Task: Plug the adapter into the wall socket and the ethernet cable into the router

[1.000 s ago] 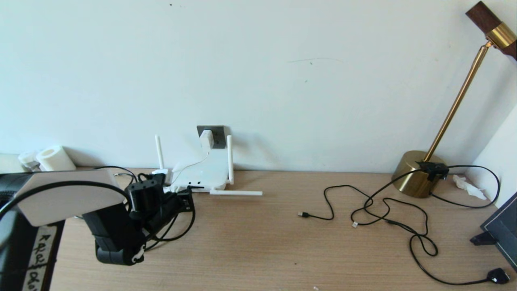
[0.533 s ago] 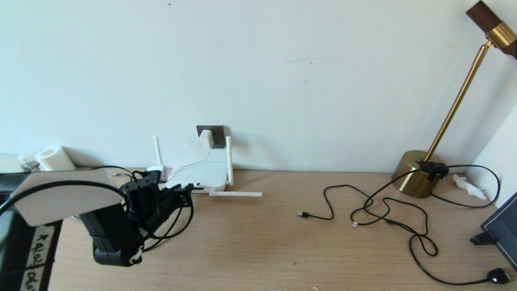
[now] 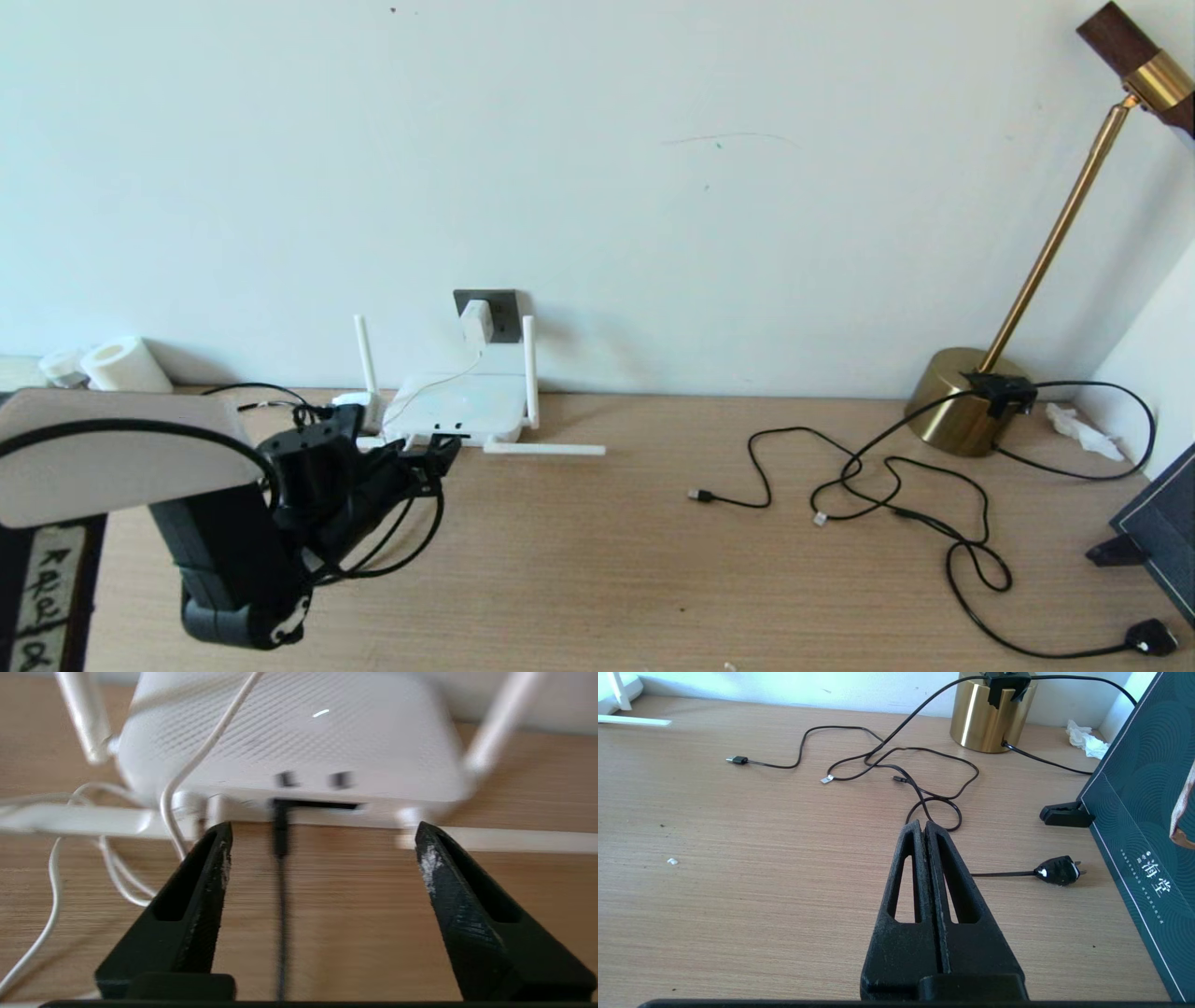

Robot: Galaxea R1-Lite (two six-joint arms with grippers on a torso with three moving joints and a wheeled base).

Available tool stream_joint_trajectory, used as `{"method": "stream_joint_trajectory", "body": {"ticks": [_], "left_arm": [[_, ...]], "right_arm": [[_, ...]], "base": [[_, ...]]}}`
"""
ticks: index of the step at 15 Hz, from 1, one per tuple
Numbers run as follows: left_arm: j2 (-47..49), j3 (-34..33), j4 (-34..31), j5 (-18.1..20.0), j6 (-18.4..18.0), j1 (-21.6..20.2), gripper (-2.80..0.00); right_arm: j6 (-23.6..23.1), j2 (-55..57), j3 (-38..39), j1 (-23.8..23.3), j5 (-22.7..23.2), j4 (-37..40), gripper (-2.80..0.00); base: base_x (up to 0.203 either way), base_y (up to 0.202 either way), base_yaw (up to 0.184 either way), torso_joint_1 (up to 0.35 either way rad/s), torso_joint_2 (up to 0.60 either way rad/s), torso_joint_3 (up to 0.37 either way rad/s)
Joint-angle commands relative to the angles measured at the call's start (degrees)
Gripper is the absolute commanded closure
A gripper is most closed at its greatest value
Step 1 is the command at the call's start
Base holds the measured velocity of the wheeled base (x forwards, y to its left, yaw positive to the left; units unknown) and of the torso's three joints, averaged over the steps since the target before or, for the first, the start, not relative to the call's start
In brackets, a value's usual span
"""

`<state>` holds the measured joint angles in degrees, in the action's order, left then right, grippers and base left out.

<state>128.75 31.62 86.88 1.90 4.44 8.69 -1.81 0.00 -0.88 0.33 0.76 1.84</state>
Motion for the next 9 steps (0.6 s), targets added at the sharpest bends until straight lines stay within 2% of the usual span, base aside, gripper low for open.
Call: {"method": "stream_joint_trajectory", "body": {"ticks": [1,2,5,9], "left_arm": [[-14.3,-4.7,-0.3,0.1,0.0,2.8,-2.8],[-20.2,-6.0,-2.0,0.2,-0.3,4.0,0.0],[-41.3,-7.9,-14.6,-0.3,-2.3,6.9,0.0],[-71.5,-10.0,-44.1,-2.6,-7.7,8.6,0.0]], "right_arm": [[0.0,0.0,0.0,0.0,0.0,0.0,0.0],[0.0,0.0,0.0,0.0,0.0,-0.1,0.0],[0.0,0.0,0.0,0.0,0.0,0.0,0.0],[0.0,0.0,0.0,0.0,0.0,0.0,0.0]], "base": [[0.0,0.0,0.0,0.0,0.0,0.0],[0.0,0.0,0.0,0.0,0.0,0.0],[0.0,0.0,0.0,0.0,0.0,0.0],[0.0,0.0,0.0,0.0,0.0,0.0]]}}
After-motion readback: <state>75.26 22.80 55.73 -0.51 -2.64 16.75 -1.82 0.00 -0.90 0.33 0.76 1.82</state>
